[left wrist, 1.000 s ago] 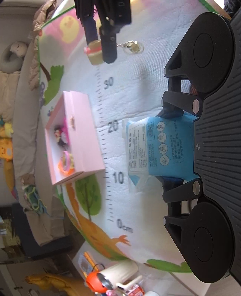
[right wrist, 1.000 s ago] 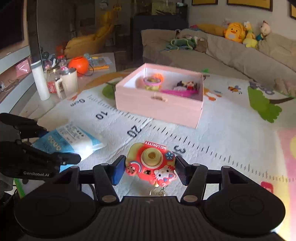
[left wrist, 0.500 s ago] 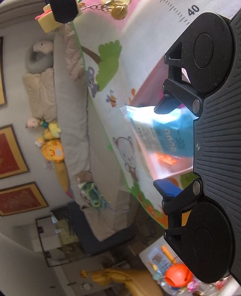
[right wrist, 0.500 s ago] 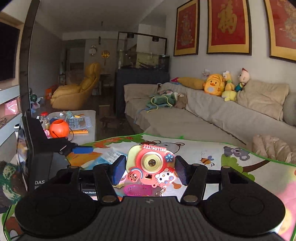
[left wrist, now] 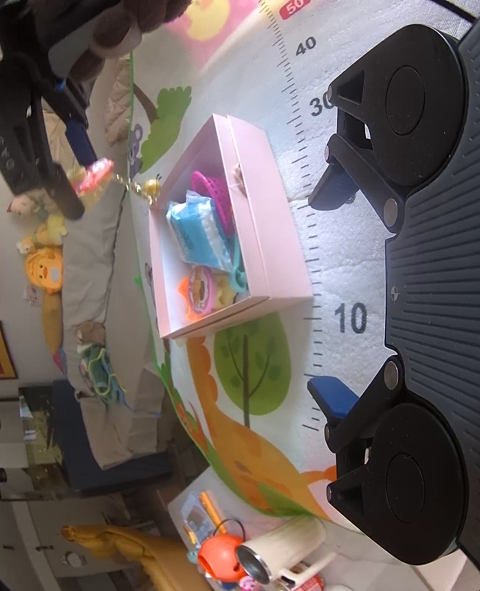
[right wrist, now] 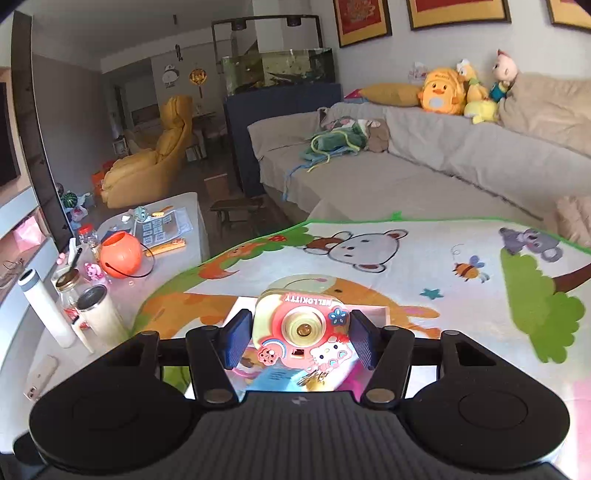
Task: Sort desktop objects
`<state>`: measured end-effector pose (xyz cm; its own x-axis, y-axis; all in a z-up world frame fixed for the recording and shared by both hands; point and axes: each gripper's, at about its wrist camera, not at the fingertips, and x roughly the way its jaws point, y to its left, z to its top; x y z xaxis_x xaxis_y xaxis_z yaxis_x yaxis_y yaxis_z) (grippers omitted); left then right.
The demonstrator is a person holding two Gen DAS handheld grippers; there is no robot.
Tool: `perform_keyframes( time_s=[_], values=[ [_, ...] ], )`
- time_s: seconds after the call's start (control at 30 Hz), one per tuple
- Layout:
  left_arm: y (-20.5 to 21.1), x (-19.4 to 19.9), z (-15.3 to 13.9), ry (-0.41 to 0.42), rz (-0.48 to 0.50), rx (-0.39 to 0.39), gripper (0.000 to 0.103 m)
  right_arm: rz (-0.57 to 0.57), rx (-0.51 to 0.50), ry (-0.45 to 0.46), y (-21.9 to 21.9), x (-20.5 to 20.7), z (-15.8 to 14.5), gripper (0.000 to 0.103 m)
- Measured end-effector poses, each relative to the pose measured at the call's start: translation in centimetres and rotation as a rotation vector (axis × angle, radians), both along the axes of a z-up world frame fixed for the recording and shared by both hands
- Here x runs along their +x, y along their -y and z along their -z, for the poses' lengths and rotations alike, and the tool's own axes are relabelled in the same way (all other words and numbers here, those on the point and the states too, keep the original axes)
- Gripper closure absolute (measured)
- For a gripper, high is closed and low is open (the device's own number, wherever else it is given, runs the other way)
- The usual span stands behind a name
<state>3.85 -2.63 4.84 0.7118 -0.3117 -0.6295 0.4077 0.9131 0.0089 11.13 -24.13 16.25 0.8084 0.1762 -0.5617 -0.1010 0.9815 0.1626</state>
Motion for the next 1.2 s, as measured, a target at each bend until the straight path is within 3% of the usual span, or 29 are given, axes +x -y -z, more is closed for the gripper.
perform_keyframes(
  time_s=[0.13,0.23,0.3,0.4,0.53,0.63,0.77,0.83,0.97,1.03,1.1,1.2],
  values=[
    [-0.1,-1.0,0.4,-0.033,-0.019,-0.032,0.002,-0.064,0.135,-0.101,-1.5,2.2,1.8,0.045],
    [-0.5,-1.8,0.9,-0.048,-0.040,-0.030,0.000,-0.046,0.067,-0.092,-2.6,0.8,2.7,0.035],
    [-0.8,-2.2,1.2,-0.053,-0.069,-0.027,0.000,-0.032,0.050,-0.080,-2.3,-0.9,2.8,0.022],
    [-1.0,-2.8,1.9,-0.078,-0.105,-0.049,0.000,0.019,0.022,-0.070,-1.1,-5.1,3.7,0.010],
    [-0.6,-3.7,3.1,-0.089,-0.103,-0.077,0.000,0.081,-0.065,-0.117,-0.6,-10.8,7.1,0.007],
    [0.1,-4.0,3.8,-0.060,-0.115,-0.052,0.000,0.116,-0.150,-0.121,-1.3,-14.5,10.1,0.000],
    [0.6,-3.4,4.4,-0.045,-0.165,-0.039,0.000,0.141,-0.177,-0.149,-1.9,-16.3,13.4,0.000],
    [0.7,-2.8,4.6,-0.050,-0.181,-0.032,0.000,0.148,-0.168,-0.169,-1.9,-15.9,14.6,0.000],
    [0.9,-2.4,4.9,-0.063,-0.179,-0.012,0.000,0.198,-0.246,-0.157,-1.6,-14.6,16.2,0.000],
    [1.1,-2.4,5.0,-0.063,-0.176,-0.001,0.000,0.195,-0.226,-0.132,-1.2,-14.5,16.4,0.000],
    [1.2,-2.5,5.0,-0.060,-0.176,0.007,0.000,0.208,-0.143,-0.098,-0.2,-14.8,17.0,0.000],
    [1.2,-2.5,5.1,-0.058,-0.175,0.007,0.000,0.204,-0.165,-0.092,-0.5,-15.1,17.0,0.000]
  ],
)
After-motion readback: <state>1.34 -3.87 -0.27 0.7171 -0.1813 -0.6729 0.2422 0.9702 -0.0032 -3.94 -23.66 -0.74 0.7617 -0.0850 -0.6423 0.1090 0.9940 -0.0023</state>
